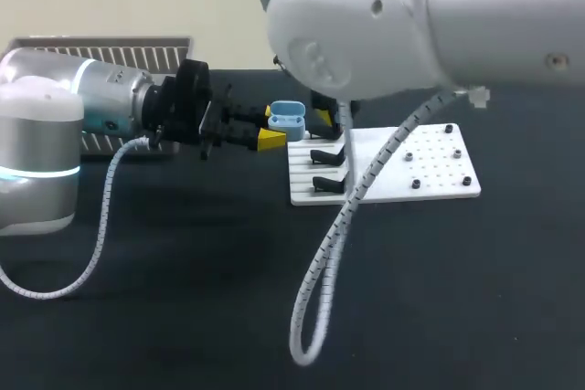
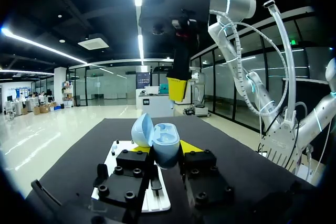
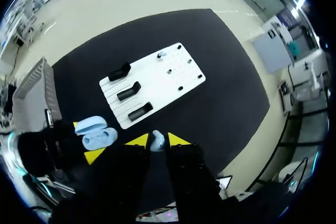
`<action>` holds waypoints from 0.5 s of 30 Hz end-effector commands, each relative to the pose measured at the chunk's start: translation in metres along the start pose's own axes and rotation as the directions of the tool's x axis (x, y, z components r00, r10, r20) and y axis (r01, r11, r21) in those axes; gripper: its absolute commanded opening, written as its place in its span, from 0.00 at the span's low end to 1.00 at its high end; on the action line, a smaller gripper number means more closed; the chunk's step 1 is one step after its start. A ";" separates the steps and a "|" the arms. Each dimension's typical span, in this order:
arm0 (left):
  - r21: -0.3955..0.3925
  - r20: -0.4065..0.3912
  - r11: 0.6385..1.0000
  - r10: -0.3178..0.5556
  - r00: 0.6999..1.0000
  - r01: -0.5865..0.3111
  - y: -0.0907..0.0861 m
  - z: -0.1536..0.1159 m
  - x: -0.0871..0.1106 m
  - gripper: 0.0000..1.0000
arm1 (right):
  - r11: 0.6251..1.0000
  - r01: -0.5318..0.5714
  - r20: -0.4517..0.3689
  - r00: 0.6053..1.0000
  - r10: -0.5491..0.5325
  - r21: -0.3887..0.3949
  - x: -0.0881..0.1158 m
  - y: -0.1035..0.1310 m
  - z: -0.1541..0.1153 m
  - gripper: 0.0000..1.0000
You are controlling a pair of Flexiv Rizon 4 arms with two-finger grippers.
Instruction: Pick up each earbud case from the left stands, insert the matching earbuds, close the lid, and place the case in the box.
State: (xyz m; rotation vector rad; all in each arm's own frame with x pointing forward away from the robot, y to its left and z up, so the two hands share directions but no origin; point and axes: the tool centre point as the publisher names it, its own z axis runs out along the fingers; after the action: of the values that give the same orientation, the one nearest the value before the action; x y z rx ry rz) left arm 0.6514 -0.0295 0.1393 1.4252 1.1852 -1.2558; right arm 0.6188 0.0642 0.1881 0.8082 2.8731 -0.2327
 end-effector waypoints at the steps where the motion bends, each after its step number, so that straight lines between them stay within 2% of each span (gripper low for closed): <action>1: -0.004 0.002 1.000 0.003 1.000 -0.003 -0.001 0.000 0.001 0.00 | 0.995 -0.100 -0.057 0.993 0.101 0.020 0.004 0.013 -0.009 0.00; 9: -0.004 0.002 1.000 0.003 1.000 -0.003 -0.001 0.000 0.001 0.00 | 0.985 -0.170 -0.090 0.982 0.169 -0.006 0.020 0.037 -0.029 0.00; 15: -0.004 0.002 1.000 0.003 1.000 -0.003 -0.001 0.000 0.001 0.00 | 0.977 -0.206 -0.113 0.971 0.210 0.044 0.021 0.050 -0.025 0.00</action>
State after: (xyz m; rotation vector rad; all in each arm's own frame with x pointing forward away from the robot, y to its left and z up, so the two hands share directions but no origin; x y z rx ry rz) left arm 0.6514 -0.0295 0.1393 1.4252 1.1852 -1.2558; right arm 0.6140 0.1139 0.2051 1.1431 2.8503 -0.1435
